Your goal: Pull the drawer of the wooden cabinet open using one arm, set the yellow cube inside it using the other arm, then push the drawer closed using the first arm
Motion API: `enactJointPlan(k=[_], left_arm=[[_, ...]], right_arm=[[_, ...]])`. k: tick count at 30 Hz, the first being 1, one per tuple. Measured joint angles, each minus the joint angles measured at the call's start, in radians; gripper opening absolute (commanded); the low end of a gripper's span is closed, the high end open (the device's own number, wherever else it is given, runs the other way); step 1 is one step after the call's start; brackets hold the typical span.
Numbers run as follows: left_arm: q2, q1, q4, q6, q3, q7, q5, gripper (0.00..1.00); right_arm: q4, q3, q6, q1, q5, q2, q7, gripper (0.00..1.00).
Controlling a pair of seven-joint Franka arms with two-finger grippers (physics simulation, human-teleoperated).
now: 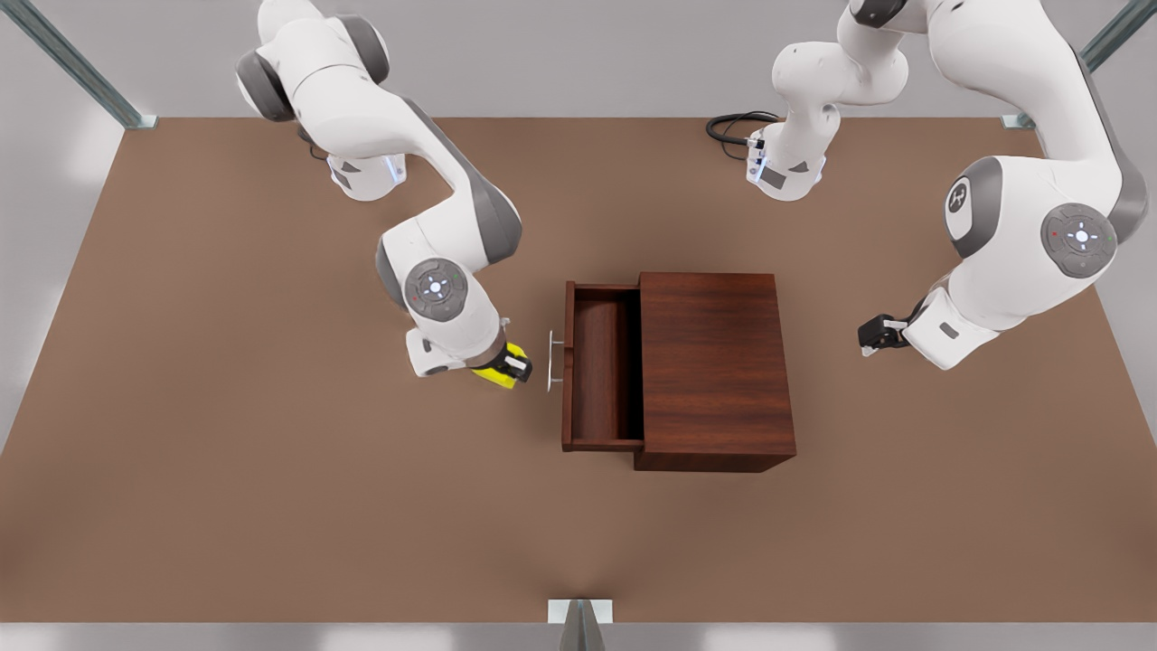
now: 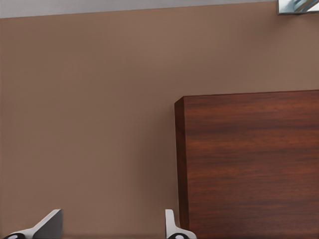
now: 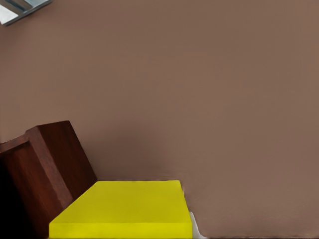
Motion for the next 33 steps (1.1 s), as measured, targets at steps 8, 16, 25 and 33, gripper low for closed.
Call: enactJointPlan(k=[8,16,25,33], left_arm=[[0.001,0.0,0.0,0.0,0.0,0.001,0.002,1.0],[-0.002,0.0,0.001,-0.001,-0.001,0.0,0.003,1.0],[0.024,-0.007,0.157,-0.052,0.006,-0.003,0.002,1.0],[0.405,-0.493,0.555,-0.036,0.011,-0.231,0.062,1.0]], right_arm=[[0.156,0.016,0.023,0.152,0.004,0.142,0.314,0.63],[0.181,0.012,0.072,0.21,-0.001,0.202,0.546,0.71],[0.181,-0.014,-0.006,0.023,-0.03,0.076,0.665,1.0],[-0.453,-0.013,-0.133,-0.578,-0.099,-0.385,0.241,1.0]])
